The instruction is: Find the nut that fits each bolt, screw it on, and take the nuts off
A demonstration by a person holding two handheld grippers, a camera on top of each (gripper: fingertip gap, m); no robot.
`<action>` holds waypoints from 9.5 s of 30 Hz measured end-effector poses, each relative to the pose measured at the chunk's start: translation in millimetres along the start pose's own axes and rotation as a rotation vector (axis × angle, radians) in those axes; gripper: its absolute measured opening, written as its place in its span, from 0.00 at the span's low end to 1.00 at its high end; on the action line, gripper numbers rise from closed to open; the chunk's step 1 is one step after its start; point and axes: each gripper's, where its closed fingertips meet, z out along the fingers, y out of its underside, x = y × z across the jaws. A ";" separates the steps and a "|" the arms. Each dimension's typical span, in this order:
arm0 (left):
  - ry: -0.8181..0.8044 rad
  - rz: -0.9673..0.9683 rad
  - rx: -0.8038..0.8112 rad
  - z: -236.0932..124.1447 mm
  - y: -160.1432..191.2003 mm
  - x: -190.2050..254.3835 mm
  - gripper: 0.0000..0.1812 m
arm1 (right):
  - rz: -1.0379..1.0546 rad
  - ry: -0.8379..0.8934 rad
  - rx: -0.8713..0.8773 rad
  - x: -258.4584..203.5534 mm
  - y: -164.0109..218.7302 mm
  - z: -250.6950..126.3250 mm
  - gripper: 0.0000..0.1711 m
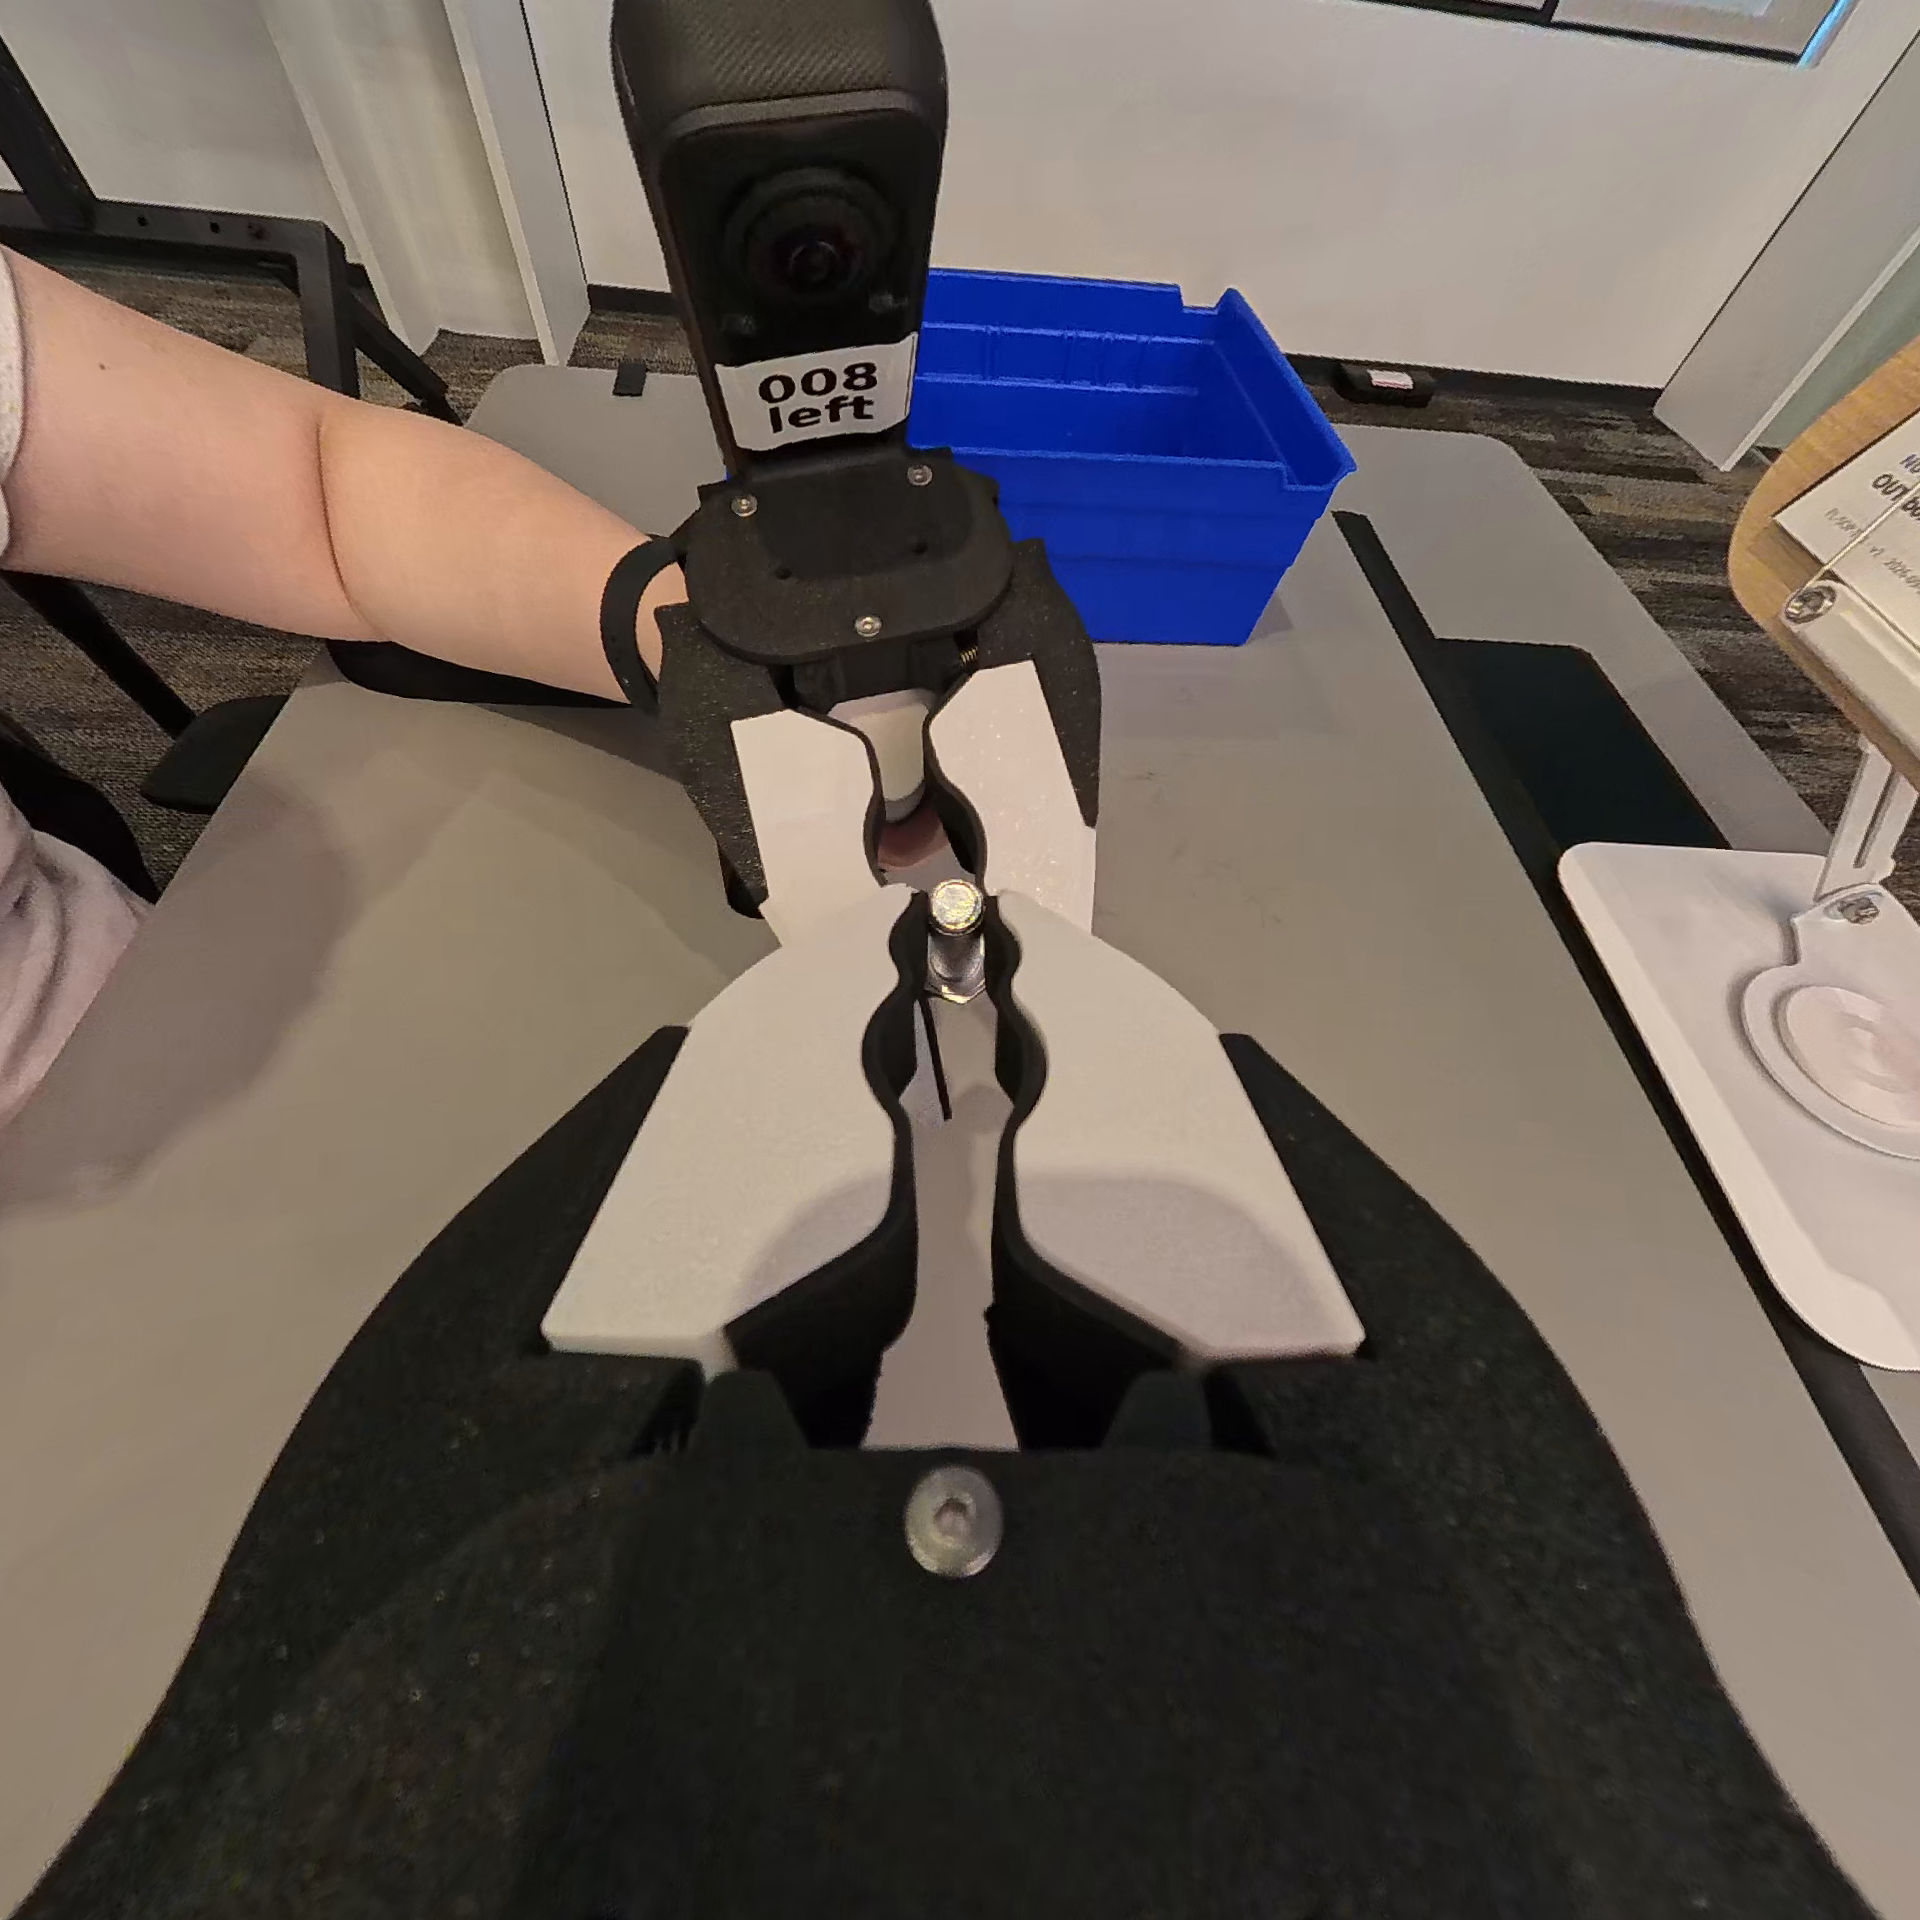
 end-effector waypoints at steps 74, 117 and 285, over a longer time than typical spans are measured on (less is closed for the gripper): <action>0.031 0.235 -0.359 -8.7 57.9 -6.1 0.24 | -0.061 0.059 -0.304 6.1 49.7 5.4 0.05; 0.072 0.197 0.016 -6.2 -6.2 22.8 0.08 | -0.111 -0.010 -0.113 -26.1 -11.9 -13.7 0.06; -0.014 0.083 -0.096 -5.5 -3.2 8.2 0.08 | -0.001 0.070 -0.023 -10.9 -17.3 -12.1 0.11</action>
